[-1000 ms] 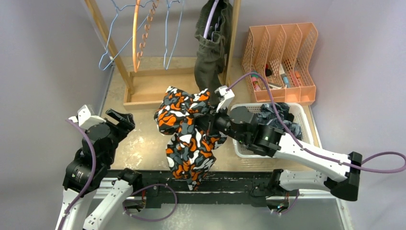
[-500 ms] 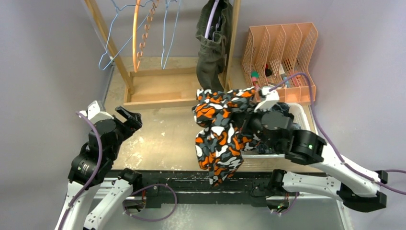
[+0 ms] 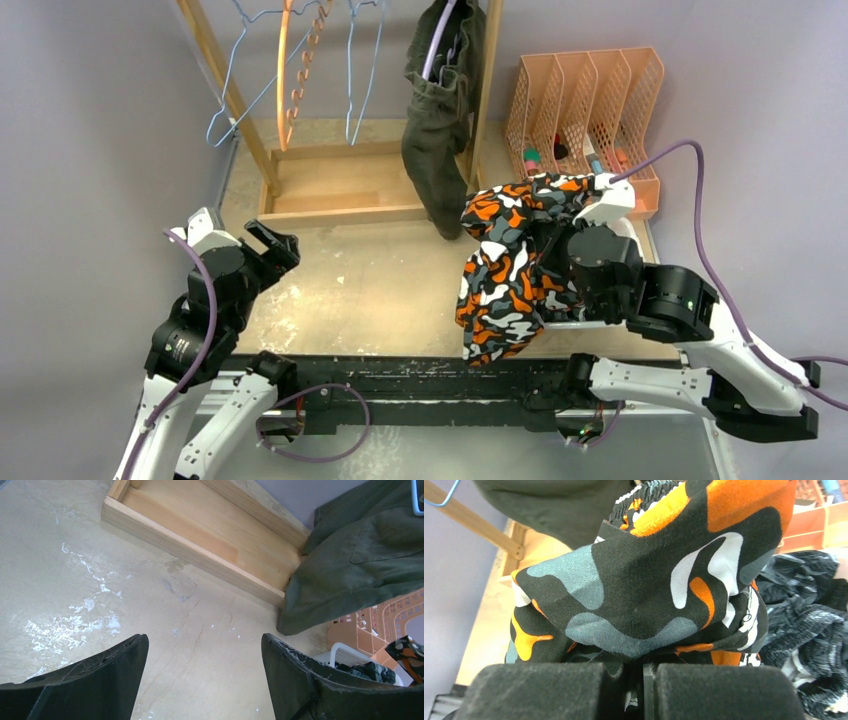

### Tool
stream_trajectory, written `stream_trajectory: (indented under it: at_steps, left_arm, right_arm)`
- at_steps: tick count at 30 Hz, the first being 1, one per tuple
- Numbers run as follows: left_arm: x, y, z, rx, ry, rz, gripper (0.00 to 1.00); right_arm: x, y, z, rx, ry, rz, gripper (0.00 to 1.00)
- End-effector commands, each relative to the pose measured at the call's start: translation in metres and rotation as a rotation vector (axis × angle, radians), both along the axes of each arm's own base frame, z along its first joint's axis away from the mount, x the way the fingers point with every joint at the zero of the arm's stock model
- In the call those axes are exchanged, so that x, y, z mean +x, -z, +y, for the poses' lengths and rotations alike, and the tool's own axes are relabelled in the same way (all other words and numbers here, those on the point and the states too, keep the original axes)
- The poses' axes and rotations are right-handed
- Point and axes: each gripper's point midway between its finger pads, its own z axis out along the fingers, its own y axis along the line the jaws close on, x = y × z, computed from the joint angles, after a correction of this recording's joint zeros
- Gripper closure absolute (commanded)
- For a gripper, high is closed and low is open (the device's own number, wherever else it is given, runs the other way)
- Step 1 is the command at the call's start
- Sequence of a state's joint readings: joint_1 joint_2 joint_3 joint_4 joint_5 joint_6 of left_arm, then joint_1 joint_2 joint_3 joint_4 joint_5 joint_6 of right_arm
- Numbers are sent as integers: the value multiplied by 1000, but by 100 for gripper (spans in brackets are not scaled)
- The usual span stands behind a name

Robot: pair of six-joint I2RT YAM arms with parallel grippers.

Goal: Remove the shorts from the hanger
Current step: Place the shorts in the basket.

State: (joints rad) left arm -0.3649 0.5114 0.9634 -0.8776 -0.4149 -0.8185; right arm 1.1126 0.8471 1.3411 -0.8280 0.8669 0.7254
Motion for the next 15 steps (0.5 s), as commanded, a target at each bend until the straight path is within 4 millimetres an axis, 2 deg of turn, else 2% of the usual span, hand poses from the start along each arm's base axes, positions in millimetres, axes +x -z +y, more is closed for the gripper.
stream_trajectory:
  at_steps: [1, 4, 10, 15]
  left_arm:
    - [7, -8, -2, 0, 7, -33, 17]
    - [9, -8, -6, -7, 19, -33, 17]
    - [10, -8, -8, -10, 27, -29, 17]
    - [10, -9, -7, -11, 26, -29, 17]
  right_arm:
    - [7, -22, -28, -8, 143, -52, 100]
    - [10, -21, -37, -55, 205, -61, 100]
    - [20, -14, -35, -124, 241, -37, 100]
    - [46, -2, -57, -204, 303, -9, 100]
